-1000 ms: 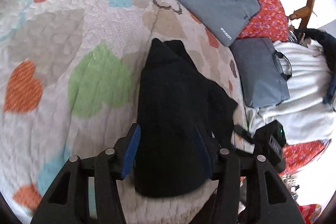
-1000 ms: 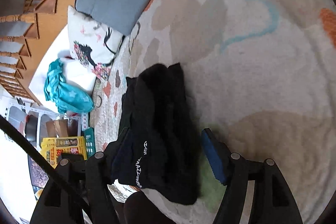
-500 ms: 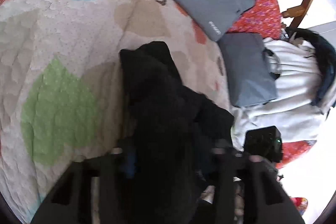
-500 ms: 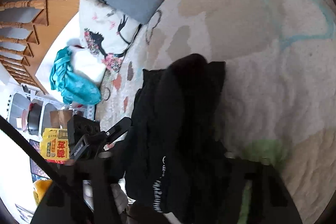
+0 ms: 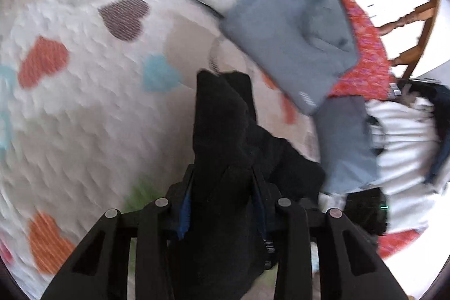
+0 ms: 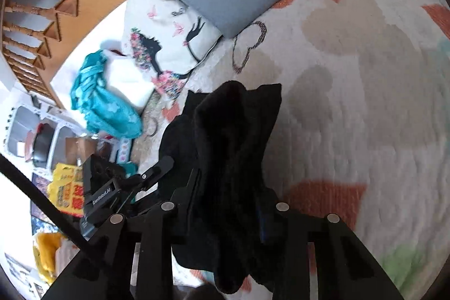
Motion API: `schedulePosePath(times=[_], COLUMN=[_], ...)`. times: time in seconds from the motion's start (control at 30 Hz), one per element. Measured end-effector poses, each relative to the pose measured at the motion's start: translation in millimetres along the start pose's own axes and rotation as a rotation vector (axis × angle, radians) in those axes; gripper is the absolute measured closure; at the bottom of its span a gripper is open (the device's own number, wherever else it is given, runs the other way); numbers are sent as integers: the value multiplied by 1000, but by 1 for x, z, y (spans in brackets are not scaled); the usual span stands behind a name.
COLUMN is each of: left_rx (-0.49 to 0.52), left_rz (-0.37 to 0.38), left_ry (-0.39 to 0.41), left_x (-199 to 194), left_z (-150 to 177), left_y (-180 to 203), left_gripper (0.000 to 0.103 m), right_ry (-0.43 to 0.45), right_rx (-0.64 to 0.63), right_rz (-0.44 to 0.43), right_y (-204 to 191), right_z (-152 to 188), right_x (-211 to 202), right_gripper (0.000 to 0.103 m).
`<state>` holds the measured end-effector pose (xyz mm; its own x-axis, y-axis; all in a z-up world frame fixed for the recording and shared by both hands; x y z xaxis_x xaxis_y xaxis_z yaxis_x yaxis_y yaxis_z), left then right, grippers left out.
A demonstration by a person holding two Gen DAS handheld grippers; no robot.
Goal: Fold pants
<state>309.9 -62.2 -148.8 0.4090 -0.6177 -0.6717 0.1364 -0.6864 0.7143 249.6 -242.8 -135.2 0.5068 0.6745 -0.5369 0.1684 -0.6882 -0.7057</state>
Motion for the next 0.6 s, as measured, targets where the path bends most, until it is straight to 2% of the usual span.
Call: schedulePosePath(times=[0.1, 0.17, 0.23, 0.3, 0.37, 0.47, 0.57, 0.6], left_rx=[-28, -47, -32, 0, 41, 61, 104, 107], left_rz=[-118, -96, -87, -92, -70, -23, -28, -38], left_ry=[-4, -31, -18, 25, 70, 74, 52, 30], left_x=[16, 17, 6, -12, -32, -38, -18, -4], left_z=[-9, -7, -7, -9, -12, -14, -7, -4], left_y=[-27, -35, -32, -25, -9, 14, 34, 35], left_gripper=[69, 68, 68, 68, 68, 66, 55, 54], right_ry=[-35, -69, -52, -41, 28, 105, 97, 88], right_rx=[-9, 17, 36, 15, -38, -58, -44, -34], right_rz=[132, 196, 161, 195, 238, 119, -18, -33], right_y=[28, 49, 51, 49, 41, 8, -17, -18], right_z=[-6, 0, 1, 1, -7, -19, -28, -30], right_x=[20, 28, 22, 8, -15, -38, -29, -24], right_gripper=[65, 49, 46, 44, 42, 42, 42, 42])
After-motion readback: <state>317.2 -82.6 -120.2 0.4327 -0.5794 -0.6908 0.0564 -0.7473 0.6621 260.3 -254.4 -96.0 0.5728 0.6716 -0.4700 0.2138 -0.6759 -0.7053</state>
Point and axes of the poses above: each gripper's, at about its wrist camera, not at the fingertips, and x roughly the way its jaws point, y to its right, z to its underside, the point moved 10 cm from there along x, roughly the way its jaws point, and after that the axes turned 11 degrees about -x, right-handed, at the moved point
